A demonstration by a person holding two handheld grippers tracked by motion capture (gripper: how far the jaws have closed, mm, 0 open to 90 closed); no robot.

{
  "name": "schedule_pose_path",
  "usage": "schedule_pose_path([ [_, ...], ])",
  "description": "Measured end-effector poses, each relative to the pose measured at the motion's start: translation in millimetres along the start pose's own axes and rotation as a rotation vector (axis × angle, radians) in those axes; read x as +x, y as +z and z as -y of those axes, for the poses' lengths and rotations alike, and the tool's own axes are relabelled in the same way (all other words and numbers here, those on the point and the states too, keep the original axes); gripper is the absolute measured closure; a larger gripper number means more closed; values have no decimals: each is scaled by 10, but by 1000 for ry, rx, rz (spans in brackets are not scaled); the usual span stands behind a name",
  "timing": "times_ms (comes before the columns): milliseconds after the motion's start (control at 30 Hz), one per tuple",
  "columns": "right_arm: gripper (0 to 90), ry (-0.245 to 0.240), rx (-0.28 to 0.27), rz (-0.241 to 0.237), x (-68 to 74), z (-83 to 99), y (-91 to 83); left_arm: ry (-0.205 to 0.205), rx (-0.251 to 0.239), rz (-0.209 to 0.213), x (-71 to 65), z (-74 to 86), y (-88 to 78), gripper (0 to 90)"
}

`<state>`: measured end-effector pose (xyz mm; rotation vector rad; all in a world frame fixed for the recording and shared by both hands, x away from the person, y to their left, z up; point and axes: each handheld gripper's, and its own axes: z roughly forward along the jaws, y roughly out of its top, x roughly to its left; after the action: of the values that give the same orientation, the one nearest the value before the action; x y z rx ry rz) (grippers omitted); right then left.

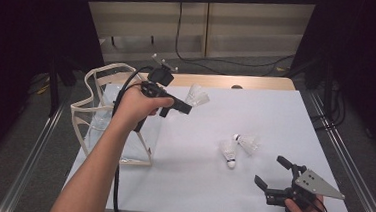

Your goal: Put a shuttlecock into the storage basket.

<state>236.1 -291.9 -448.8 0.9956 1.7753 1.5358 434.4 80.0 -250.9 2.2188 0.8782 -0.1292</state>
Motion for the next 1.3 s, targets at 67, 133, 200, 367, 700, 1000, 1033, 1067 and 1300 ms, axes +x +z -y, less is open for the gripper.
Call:
schedule_pose_path([
  [67,13,0,-1,-1,0,0,0,0,3,-3,14,-4,-12,657],
  [133,13,0,-1,-1,2,0,1,4,5,-6,28,-8,-25,657],
  [200,13,0,-1,-1,1,0,0,-2,-1,-7,31,-12,-29,657],
  [367,13,1,0,-1,0,1,2,5,5,-14,41,-27,-48,657],
  [700,13,1,1,-1,1,1,2,-3,0,-27,44,-65,-107,657],
  [1000,13,0,-1,-1,1,-1,0,5,3,-34,66,-83,-130,657],
  [1033,13,0,-1,-1,1,-1,0,6,4,-37,68,-85,-133,657],
  [1067,13,0,-1,-2,0,-1,0,4,2,-36,68,-87,-138,657],
  [1300,13,0,-3,-3,1,-1,1,1,-8,-45,93,-95,-181,657],
])
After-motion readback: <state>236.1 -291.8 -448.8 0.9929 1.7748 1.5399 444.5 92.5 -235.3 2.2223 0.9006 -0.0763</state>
